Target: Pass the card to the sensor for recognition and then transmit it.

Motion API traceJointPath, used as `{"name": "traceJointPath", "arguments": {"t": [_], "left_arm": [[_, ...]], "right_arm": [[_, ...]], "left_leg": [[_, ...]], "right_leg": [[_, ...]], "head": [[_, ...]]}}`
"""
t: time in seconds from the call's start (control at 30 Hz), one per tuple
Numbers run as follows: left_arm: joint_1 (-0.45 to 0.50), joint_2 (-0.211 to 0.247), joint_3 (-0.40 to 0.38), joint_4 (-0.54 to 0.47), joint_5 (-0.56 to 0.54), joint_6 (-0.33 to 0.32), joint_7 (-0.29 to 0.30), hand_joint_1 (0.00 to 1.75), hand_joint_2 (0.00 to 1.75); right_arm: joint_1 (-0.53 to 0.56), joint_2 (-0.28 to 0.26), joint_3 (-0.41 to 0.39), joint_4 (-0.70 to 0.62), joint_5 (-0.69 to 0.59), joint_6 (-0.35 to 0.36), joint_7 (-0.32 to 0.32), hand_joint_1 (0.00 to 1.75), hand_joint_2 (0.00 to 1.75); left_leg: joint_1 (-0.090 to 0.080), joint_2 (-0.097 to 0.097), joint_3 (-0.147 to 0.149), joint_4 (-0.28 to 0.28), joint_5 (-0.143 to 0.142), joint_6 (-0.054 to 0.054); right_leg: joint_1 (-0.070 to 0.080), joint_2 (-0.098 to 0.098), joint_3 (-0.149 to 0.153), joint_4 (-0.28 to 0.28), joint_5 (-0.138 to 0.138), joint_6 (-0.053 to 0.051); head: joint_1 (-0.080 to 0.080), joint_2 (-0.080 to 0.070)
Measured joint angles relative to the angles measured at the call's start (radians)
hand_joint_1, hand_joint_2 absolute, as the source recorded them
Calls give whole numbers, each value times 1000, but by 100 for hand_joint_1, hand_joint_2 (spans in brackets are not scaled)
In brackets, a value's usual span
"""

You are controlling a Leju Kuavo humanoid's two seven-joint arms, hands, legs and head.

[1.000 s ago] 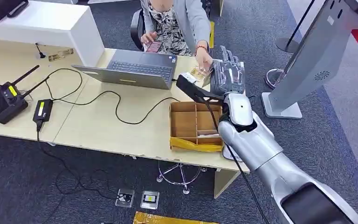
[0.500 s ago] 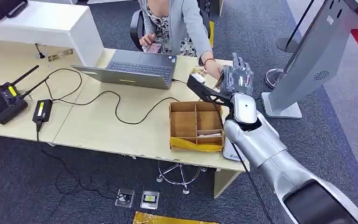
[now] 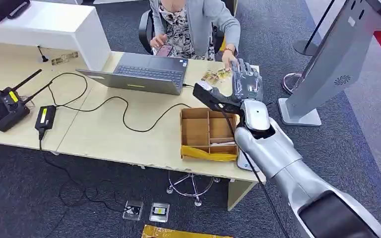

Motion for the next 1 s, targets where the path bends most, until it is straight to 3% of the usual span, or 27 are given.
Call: {"name": "traceJointPath", "arguments": {"t": [0.1,0.2,0.27,0.37,0.57,0.7,0.83,1.0], "left_arm": [[0,0,0,0,-16,2,6,0,0],[0,0,-4,0,-28,3,13,0,0],[0,0,-9,0,-27,8,20,0,0],[1,0,-10,0,-21,8,20,0,0],[2,0,-10,0,-13,-5,20,0,0],[2,4,-10,1,-24,-21,44,0,0],[9,4,-10,1,-9,-22,61,0,0],[9,9,-10,1,28,109,-3,0,0]], "right_arm": [[5,5,-10,0,-84,-10,-39,0,0],[20,8,-51,0,-323,-18,-140,0,0],[38,8,-106,0,-549,-53,-231,0,0],[53,2,-162,0,-647,-119,-269,0,0],[70,-67,-219,-39,-705,-187,-206,0,0],[107,-170,-250,-83,-774,-125,-76,0,0],[164,-291,-292,-138,-782,-147,-38,0,0],[276,-443,-370,-182,-859,-172,19,0,0]], "left_leg": [[0,0,0,0,0,0],[0,0,0,0,0,0],[0,0,0,0,0,0],[0,0,0,0,0,0],[0,0,0,1,0,0],[0,-3,2,1,0,0],[-1,-2,1,1,-1,1],[-1,-5,1,1,-1,1]], "right_leg": [[0,0,0,0,0,0],[0,0,0,0,0,0],[0,0,0,0,0,0],[0,0,0,0,0,0],[0,1,-1,-1,0,0],[0,-3,0,-1,0,0],[-1,-3,-1,-2,0,0],[-1,-6,1,-2,0,1]], "head": [[0,0],[0,0],[0,0],[0,0],[0,0],[2,0],[0,0],[0,0]]}}
